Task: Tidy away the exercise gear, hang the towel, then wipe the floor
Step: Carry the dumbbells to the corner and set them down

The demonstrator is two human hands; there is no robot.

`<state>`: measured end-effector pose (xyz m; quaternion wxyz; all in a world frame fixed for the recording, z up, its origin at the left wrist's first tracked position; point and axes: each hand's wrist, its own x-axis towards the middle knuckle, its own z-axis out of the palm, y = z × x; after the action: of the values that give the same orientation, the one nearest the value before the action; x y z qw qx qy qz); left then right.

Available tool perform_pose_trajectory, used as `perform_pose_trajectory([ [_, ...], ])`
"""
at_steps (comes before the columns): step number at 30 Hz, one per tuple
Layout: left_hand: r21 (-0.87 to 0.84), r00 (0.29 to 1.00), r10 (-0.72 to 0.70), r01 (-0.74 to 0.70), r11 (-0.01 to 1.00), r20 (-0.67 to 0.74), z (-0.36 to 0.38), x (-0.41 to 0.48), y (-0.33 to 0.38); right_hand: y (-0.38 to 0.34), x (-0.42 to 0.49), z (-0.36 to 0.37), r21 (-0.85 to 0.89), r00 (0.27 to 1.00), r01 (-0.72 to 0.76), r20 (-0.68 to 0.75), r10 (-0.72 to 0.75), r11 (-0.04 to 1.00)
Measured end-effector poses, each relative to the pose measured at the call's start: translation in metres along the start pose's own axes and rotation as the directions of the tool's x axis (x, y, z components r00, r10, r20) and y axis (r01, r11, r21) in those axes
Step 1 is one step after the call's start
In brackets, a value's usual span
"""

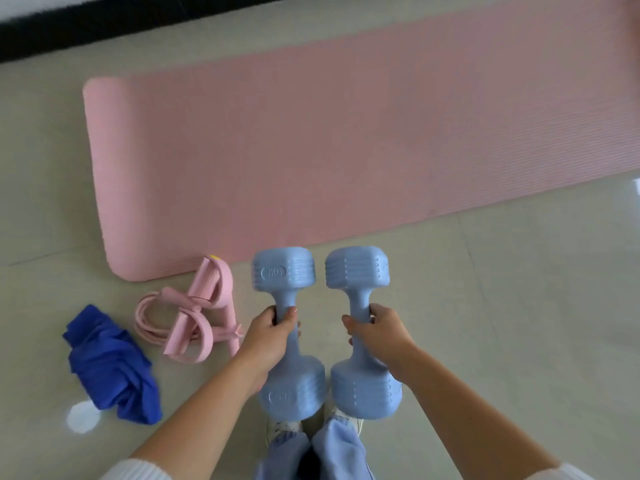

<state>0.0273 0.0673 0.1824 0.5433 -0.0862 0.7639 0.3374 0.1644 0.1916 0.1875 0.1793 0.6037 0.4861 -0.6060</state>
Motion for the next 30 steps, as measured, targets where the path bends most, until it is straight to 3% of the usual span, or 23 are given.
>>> perform_pose_trajectory([
  [7, 0.059, 0.983, 0.15, -0.157, 0.986, 0.102, 0.03, -0.197, 0.143, -0.065, -0.199, -0.131, 0.195, 0.99, 0.085, -0.128, -0.061, 0.977],
  [13, 0.107, 0.953, 0.229, -0.253, 0.961, 0.198, 0.115, -0.319, 0.232, -0.07, -0.312, -0.25, 0.379, 0.973, 0.17, -0.21, -0.094, 0.91],
  [23, 0.167, 0.905, 0.223, -0.299, 0.94, 0.363, 0.375, -0.413, 0.325, -0.008, -0.359, -0.514, 0.533, 0.955, 0.213, -0.292, -0.058, 0.819],
  [30, 0.298, 0.818, 0.248, -0.445, 0.845, 0.519, 0.561, -0.435, 0.428, 0.007, -0.349, -0.706, 0.565, 0.9, 0.267, -0.435, 0.007, 0.781],
])
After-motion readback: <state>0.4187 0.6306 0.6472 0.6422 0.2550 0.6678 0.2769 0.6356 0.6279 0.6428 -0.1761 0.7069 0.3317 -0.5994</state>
